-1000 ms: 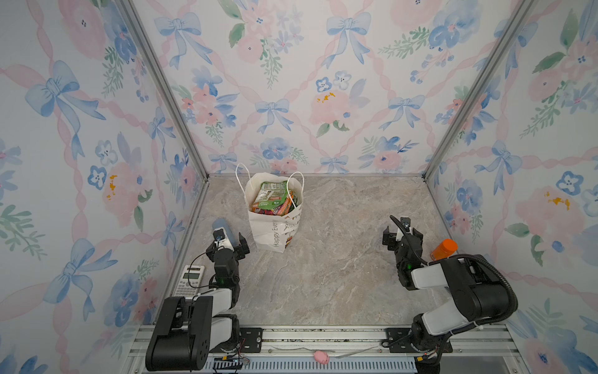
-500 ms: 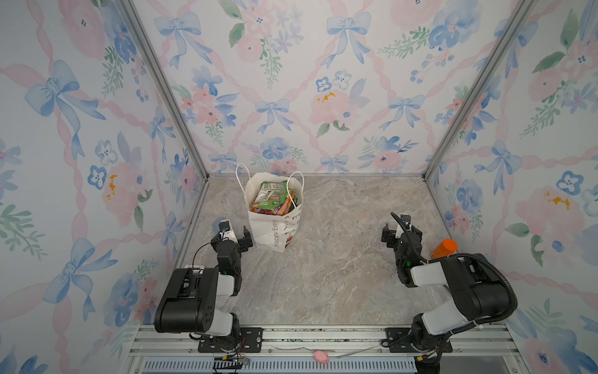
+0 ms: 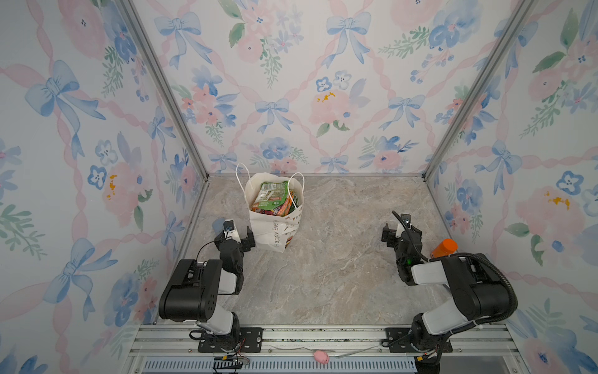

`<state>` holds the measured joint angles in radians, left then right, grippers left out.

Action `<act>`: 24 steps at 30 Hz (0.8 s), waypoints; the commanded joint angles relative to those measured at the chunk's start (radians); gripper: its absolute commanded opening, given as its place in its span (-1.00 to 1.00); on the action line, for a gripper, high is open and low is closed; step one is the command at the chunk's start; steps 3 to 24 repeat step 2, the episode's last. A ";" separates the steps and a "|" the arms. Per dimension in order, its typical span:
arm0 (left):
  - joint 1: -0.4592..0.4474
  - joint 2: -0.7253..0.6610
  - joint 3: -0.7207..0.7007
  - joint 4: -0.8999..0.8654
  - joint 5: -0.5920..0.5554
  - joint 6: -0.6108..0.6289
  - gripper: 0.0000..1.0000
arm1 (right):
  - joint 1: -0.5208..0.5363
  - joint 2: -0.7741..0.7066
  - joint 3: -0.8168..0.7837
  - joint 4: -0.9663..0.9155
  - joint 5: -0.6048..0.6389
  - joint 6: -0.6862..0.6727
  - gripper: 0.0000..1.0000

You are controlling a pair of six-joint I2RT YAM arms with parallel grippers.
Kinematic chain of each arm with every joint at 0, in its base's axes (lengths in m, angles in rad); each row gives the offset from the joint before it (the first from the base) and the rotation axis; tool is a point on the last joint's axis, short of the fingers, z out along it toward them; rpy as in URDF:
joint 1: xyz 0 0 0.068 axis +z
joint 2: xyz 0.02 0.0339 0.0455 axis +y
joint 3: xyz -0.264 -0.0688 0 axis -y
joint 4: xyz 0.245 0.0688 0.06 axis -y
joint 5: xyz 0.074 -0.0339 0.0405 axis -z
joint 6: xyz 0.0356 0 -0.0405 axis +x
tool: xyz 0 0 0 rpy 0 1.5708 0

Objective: Place the snacks into the paper bag
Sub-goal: Reset both arms

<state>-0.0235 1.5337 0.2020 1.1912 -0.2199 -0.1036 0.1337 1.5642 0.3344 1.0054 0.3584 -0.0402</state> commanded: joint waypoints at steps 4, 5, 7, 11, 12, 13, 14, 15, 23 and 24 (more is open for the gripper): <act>-0.012 0.008 0.008 0.030 -0.023 0.021 0.96 | -0.008 0.000 0.015 0.009 -0.017 0.019 0.93; -0.012 0.008 0.008 0.030 -0.023 0.021 0.96 | -0.008 0.000 0.015 0.009 -0.017 0.019 0.93; -0.012 0.008 0.008 0.030 -0.023 0.021 0.96 | -0.008 0.000 0.015 0.009 -0.017 0.019 0.93; -0.012 0.008 0.008 0.030 -0.023 0.021 0.96 | -0.008 0.000 0.015 0.009 -0.017 0.019 0.93; -0.012 0.008 0.008 0.030 -0.023 0.021 0.96 | -0.008 0.000 0.015 0.009 -0.017 0.019 0.93; -0.012 0.008 0.008 0.030 -0.023 0.021 0.96 | -0.008 0.000 0.015 0.009 -0.017 0.019 0.93; -0.012 0.008 0.008 0.030 -0.023 0.021 0.96 | -0.008 0.000 0.015 0.009 -0.017 0.019 0.93; -0.012 0.008 0.008 0.030 -0.023 0.021 0.96 | -0.008 0.000 0.015 0.009 -0.017 0.019 0.93; -0.012 0.008 0.008 0.030 -0.023 0.021 0.96 | -0.008 0.000 0.015 0.009 -0.017 0.019 0.93; -0.012 0.008 0.008 0.030 -0.023 0.021 0.96 | -0.008 0.000 0.015 0.009 -0.017 0.019 0.93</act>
